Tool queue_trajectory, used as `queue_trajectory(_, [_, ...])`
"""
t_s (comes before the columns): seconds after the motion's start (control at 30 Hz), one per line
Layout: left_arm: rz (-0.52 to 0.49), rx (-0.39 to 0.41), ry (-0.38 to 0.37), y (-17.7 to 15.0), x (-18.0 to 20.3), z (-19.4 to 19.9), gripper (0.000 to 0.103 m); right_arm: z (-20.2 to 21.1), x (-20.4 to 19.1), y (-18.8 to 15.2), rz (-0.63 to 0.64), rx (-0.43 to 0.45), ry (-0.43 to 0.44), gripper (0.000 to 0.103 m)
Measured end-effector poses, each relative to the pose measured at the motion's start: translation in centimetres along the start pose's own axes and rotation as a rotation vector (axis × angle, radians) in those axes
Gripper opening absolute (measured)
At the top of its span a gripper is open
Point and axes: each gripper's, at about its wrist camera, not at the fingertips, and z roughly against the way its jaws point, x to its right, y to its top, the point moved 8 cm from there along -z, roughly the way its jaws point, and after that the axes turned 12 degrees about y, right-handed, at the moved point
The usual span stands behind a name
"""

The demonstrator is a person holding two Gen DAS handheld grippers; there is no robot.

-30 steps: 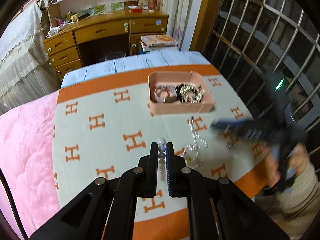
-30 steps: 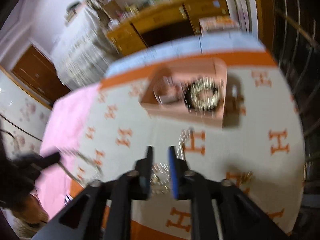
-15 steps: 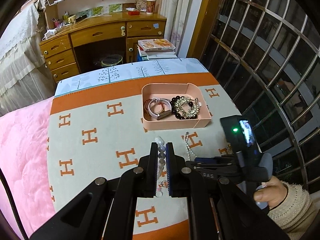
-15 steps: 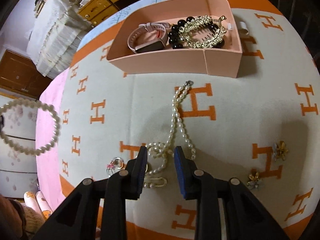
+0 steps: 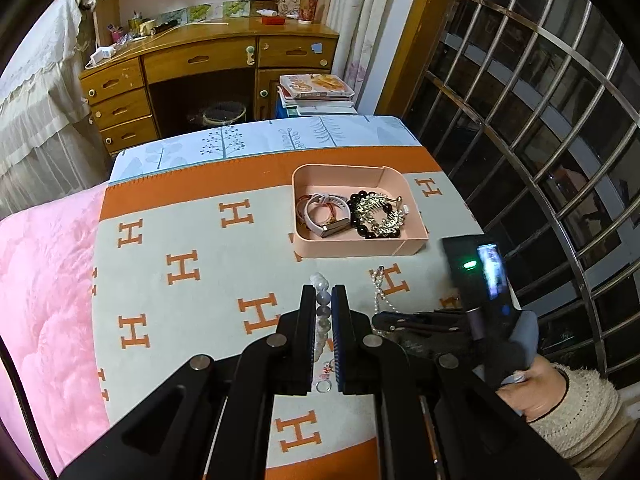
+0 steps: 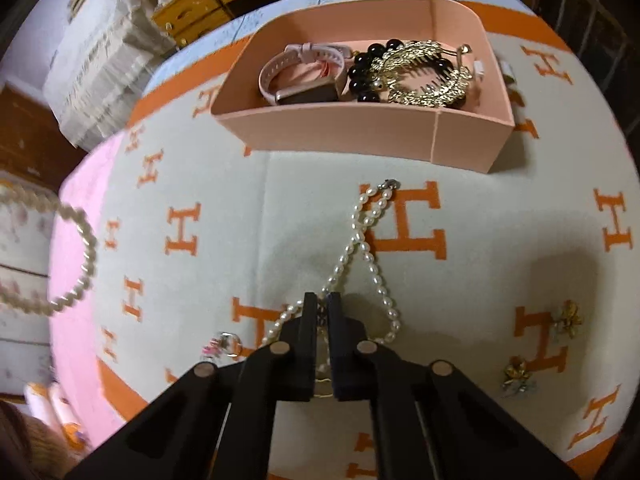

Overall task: Organize jewelry
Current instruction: 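Carry both pearl strands into the pink box and open both grippers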

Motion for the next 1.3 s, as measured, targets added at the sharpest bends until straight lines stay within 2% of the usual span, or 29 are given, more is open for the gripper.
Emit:
queue_trajectory(0.17, [0.007,0.000,0.010,0.4,-0.5,0.0,0.005,3.2,-1.6,1.0,-0.010,0.083,0.121,0.005])
queue_trajectory(0.3, [0.008,0.011,0.014,1.3,-0.3,0.1,0.005,6.4,-3.4,2.9,0.012,0.171,0.181,0.005])
queue_trajectory(0.67, [0.007,0.064,0.013,6.2,1.7,-0.4,0.005,16.5,-7.0,9.2,0.075,0.432,0.275,0.005])
queue_trajectory(0.87, [0.021,0.068,0.004,8.9,3.2,-3.0,0.005,20.8,-7.7,12.1,0.089,0.551,0.315,0.005])
queue_trajectory(1.07, [0.023,0.044,0.000,10.1,4.3,-7.1,0.005,21.4,-8.2,14.9,0.105,0.602,0.312,0.005])
queue_trajectory(1.3, [0.025,0.019,-0.026,10.5,5.3,-11.2,0.006,18.7,-7.2,18.0,0.082,0.594,0.295,0.005])
